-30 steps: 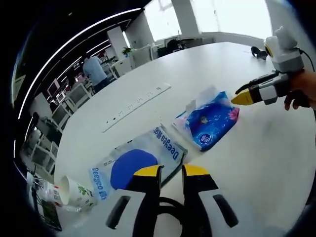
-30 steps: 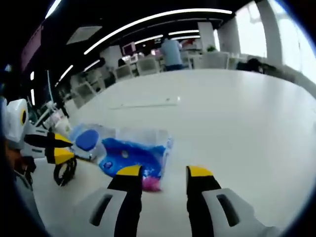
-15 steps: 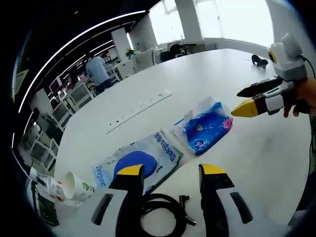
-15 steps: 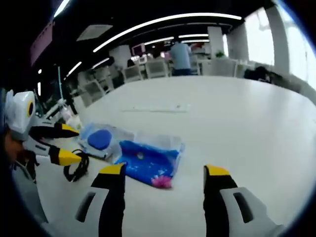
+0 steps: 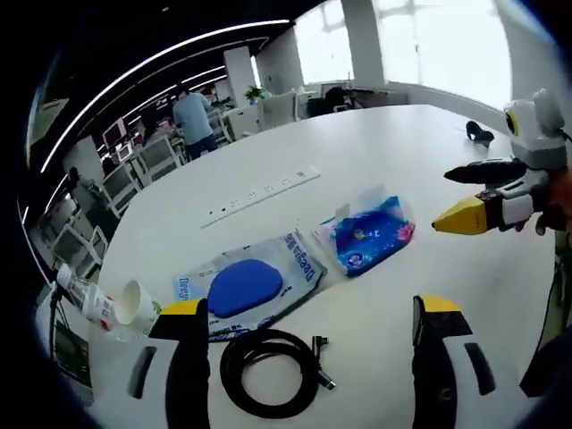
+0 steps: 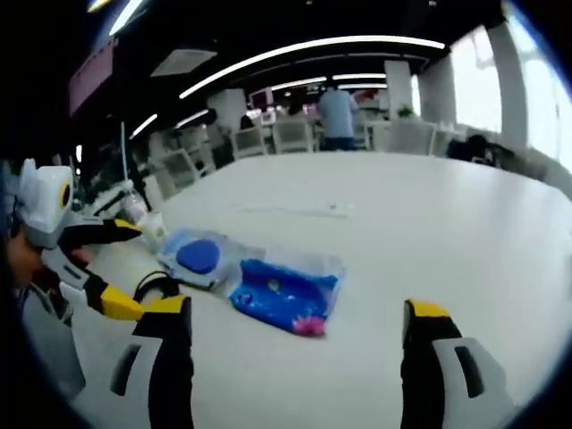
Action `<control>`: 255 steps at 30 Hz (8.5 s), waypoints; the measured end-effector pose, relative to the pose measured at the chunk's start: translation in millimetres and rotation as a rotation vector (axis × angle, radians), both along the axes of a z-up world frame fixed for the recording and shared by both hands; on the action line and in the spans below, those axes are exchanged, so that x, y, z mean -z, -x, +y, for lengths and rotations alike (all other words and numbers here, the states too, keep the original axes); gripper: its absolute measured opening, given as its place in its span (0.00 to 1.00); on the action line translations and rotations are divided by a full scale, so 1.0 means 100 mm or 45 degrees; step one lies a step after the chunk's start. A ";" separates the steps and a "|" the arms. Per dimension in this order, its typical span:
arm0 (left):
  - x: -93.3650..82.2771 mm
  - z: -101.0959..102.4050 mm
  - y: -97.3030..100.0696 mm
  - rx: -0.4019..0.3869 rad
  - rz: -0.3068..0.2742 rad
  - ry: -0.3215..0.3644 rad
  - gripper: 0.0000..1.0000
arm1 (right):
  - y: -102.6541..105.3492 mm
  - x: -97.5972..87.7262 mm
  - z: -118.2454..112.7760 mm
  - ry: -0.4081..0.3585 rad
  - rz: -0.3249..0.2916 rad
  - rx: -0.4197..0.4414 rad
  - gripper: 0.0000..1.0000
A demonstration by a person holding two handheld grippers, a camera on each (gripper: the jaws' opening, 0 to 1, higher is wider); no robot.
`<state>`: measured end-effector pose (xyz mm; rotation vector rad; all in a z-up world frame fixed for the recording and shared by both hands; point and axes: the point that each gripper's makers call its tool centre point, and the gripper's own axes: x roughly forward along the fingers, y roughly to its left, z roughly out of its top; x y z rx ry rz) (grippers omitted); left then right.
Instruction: Arrange the tabletop items into an orderly group along one side of the table until the central work area is clear of visible clutter.
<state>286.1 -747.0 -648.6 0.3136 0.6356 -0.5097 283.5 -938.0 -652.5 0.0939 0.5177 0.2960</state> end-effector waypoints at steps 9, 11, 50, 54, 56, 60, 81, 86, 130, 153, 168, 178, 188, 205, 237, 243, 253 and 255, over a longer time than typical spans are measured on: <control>-0.05 0.16 0.13 -0.027 0.004 0.007 0.99 | 0.13 -0.04 0.08 0.063 -0.022 -0.078 1.00; -0.03 0.23 0.15 -0.037 0.013 -0.032 0.98 | 0.14 -0.06 0.07 0.058 -0.029 -0.075 1.00; -0.10 1.02 0.31 0.039 0.034 -0.118 0.87 | 0.35 -0.10 0.83 -0.151 -0.093 0.107 0.89; -0.04 1.12 0.33 0.081 0.050 -0.115 0.87 | 0.48 -0.11 0.99 -0.115 -0.086 0.096 0.88; 0.00 1.16 0.34 0.114 0.057 -0.135 0.86 | 0.54 -0.13 1.01 -0.094 -0.080 0.093 0.88; 0.08 1.22 0.33 0.124 0.071 -0.109 0.85 | 0.62 -0.16 1.01 -0.077 -0.084 0.120 0.87; 0.31 1.46 0.20 0.202 0.077 -0.040 0.79 | 0.70 -0.15 1.27 -0.006 -0.066 0.169 0.82; 0.33 1.49 0.19 0.211 0.069 -0.012 0.79 | 0.67 -0.14 1.36 0.013 -0.064 0.165 0.81; 0.57 1.46 -0.03 0.230 0.105 0.046 0.46 | 0.44 0.41 1.95 -0.031 0.178 -0.059 0.35; 0.81 1.24 -0.12 0.219 0.203 0.078 0.40 | 0.27 0.70 2.18 -0.088 0.271 -0.079 0.32; 0.94 1.12 -0.17 0.222 0.239 0.063 0.39 | 0.19 0.88 2.20 0.004 0.342 -0.051 0.24; 0.93 1.08 -0.10 0.241 0.271 0.052 0.17 | 0.21 0.86 2.22 -0.006 0.397 -0.059 0.12; 0.84 1.04 -0.01 0.266 0.265 0.069 0.06 | 0.28 0.78 2.19 0.041 0.381 -0.106 0.10; 0.85 0.69 0.22 0.317 0.286 0.105 0.07 | 0.46 0.77 1.83 0.075 0.382 -0.102 0.10; 0.90 0.68 0.16 0.375 0.197 0.007 0.14 | 0.37 0.88 1.82 0.011 0.367 -0.153 0.10; 0.90 0.68 0.21 0.371 0.185 0.010 0.14 | 0.42 0.88 1.82 0.024 0.375 -0.151 0.10; 0.91 0.77 0.21 0.363 0.279 0.032 0.29 | 0.40 0.82 1.80 0.062 0.324 -0.157 0.27; 0.90 0.83 0.18 0.328 0.247 0.039 0.36 | 0.39 0.76 1.77 0.031 0.285 -0.103 0.41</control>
